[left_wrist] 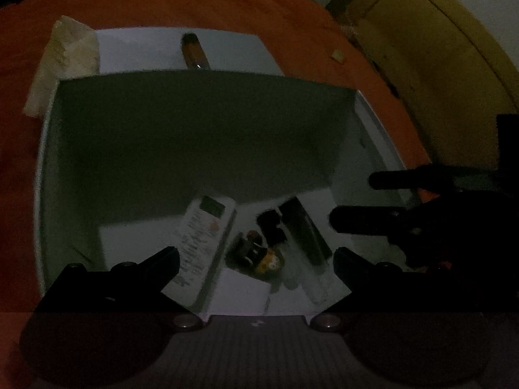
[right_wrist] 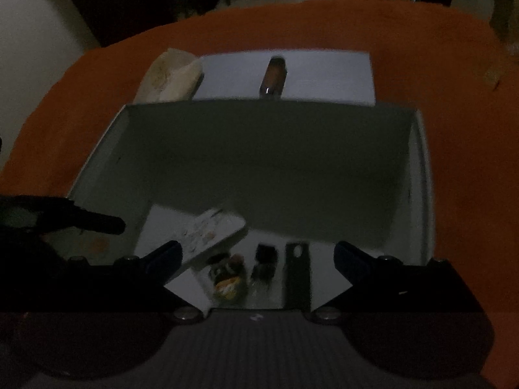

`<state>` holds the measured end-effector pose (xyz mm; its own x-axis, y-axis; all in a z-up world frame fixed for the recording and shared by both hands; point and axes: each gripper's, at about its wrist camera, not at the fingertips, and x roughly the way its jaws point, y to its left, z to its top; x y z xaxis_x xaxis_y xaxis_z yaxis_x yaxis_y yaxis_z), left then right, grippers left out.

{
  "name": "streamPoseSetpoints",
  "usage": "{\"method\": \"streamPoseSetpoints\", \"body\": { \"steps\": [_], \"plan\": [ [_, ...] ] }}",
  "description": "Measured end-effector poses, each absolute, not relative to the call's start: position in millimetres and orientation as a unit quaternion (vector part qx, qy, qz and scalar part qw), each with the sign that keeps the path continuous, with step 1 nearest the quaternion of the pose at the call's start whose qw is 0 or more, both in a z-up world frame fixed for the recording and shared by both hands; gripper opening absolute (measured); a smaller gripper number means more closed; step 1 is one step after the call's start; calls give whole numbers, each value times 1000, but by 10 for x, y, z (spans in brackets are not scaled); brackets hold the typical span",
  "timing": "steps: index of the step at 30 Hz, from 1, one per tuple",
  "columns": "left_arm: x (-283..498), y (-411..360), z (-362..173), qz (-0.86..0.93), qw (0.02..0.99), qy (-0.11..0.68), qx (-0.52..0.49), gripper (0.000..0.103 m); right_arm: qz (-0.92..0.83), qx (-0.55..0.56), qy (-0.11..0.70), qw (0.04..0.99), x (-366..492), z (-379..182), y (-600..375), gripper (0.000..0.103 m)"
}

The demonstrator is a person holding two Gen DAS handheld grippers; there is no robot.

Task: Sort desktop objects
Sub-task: 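Withdraw both tools from the box back to the paper sheet, then grasp the brown cylinder with the right tool while the left tool grasps the crumpled paper bag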

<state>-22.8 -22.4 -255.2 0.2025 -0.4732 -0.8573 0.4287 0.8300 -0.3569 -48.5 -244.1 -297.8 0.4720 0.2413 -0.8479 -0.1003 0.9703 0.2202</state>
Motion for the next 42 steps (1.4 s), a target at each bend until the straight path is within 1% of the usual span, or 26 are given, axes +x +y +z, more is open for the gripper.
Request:
{"method": "streamPoseSetpoints", "body": {
  "steps": [4, 8, 14, 19, 27, 31, 34, 39, 42],
  "plan": [
    [-134, -130, -2398, -271, 802, 532, -20, 102, 106, 50, 483, 868, -428, -2846, -2429, 102],
    [32, -19, -2263, -250, 823, 509, -23, 102, 129, 71, 469, 871, -295, -2723, -2453, 103],
    [328, 199, -2112, -210, 848, 485, -24, 102, 133, 120, 502, 846, 21, -2602, -2521, 103],
    [606, 337, -2021, -176, 863, 473, -18, 102, 118, 130, 504, 846, 308, -2455, -2565, 103],
    [1308, 447, -2005, -145, 880, 451, 33, 102, 96, 163, 495, 848, 899, -2328, -2642, 103],
    [1697, 466, -2229, -135, 883, 447, 54, 102, 74, 174, 490, 851, 1345, -2522, -2583, 102],
    [1962, 434, -2498, -130, 878, 459, 46, 102, 71, 185, 496, 845, 1717, -2770, -2501, 101],
    [2198, 361, -2858, -56, 866, 492, 65, 102, 57, 196, 517, 831, 2289, -3199, -2382, 101],
    [2239, 301, -3002, -47, 854, 513, 76, 102, 36, 190, 538, 821, 2508, -3433, -2320, 101]
  ]
}}
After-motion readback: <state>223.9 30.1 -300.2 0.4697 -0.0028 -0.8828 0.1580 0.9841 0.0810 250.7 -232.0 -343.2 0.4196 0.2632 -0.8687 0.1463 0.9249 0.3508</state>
